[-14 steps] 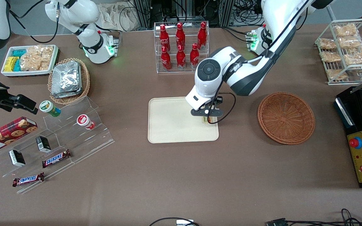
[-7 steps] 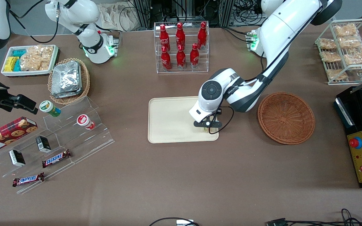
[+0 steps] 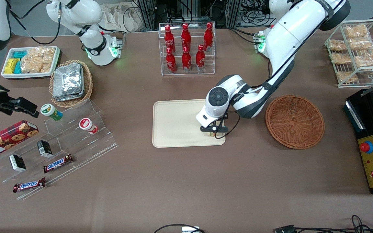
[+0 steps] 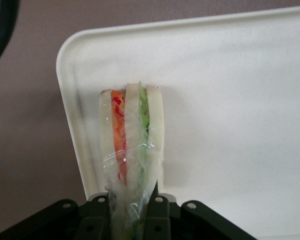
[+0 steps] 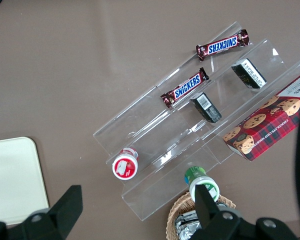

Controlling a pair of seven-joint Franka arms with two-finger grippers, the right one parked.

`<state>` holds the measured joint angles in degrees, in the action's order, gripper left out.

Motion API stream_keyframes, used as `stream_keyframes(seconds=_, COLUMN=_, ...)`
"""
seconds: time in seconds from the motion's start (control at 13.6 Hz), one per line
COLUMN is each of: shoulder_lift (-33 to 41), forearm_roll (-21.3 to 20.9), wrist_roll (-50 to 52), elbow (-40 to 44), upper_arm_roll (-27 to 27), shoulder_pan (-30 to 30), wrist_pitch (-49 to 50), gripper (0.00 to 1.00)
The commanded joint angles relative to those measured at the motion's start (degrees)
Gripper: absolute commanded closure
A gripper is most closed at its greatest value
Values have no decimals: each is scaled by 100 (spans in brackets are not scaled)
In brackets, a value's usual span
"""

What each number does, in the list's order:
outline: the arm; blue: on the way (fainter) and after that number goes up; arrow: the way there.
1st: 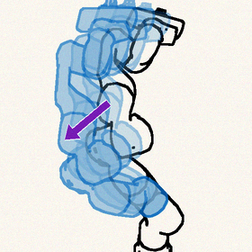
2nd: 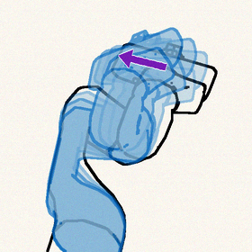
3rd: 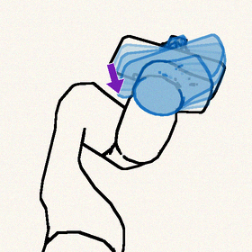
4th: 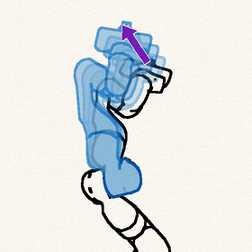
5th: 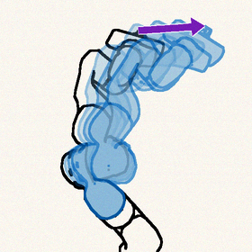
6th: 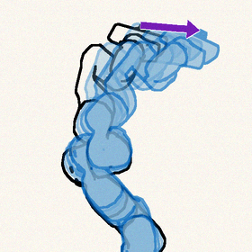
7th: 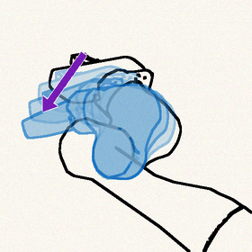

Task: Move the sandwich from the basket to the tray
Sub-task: 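Lower the held sandwich onto the cream tray, then open the left gripper to release the sandwich on the tray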

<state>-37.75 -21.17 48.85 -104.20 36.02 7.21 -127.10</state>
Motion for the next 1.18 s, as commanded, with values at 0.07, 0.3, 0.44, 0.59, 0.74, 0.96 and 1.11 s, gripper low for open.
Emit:
stream_keyframes(seconds=0.07, shoulder_lift=65, forearm_roll=-124, wrist_roll=239, elbow=-83, upper_arm_roll=2, shoulder_pan=-9, wrist_pitch=-96, gripper=0)
stream_keyframes(seconds=0.3, shoulder_lift=66, forearm_roll=-115, wrist_roll=239, elbow=-74, upper_arm_roll=2, shoulder_pan=-18, wrist_pitch=-96, gripper=0)
stream_keyframes(seconds=0.44, shoulder_lift=74, forearm_roll=-115, wrist_roll=239, elbow=-74, upper_arm_roll=2, shoulder_pan=-18, wrist_pitch=-87, gripper=0)
stream_keyframes(seconds=0.59, shoulder_lift=83, forearm_roll=-115, wrist_roll=239, elbow=-65, upper_arm_roll=2, shoulder_pan=-26, wrist_pitch=-78, gripper=0)
stream_keyframes(seconds=0.74, shoulder_lift=109, forearm_roll=-115, wrist_roll=256, elbow=-39, upper_arm_roll=10, shoulder_pan=-26, wrist_pitch=-52, gripper=0)
stream_keyframes(seconds=0.96, shoulder_lift=276, forearm_roll=-71, wrist_roll=275, elbow=136, upper_arm_roll=10, shoulder_pan=-53, wrist_pitch=158, gripper=0)
stream_keyframes(seconds=1.11, shoulder_lift=443, forearm_roll=-54, wrist_roll=222, elbow=600, upper_arm_roll=28, shoulder_pan=-70, wrist_pitch=980, gripper=0)
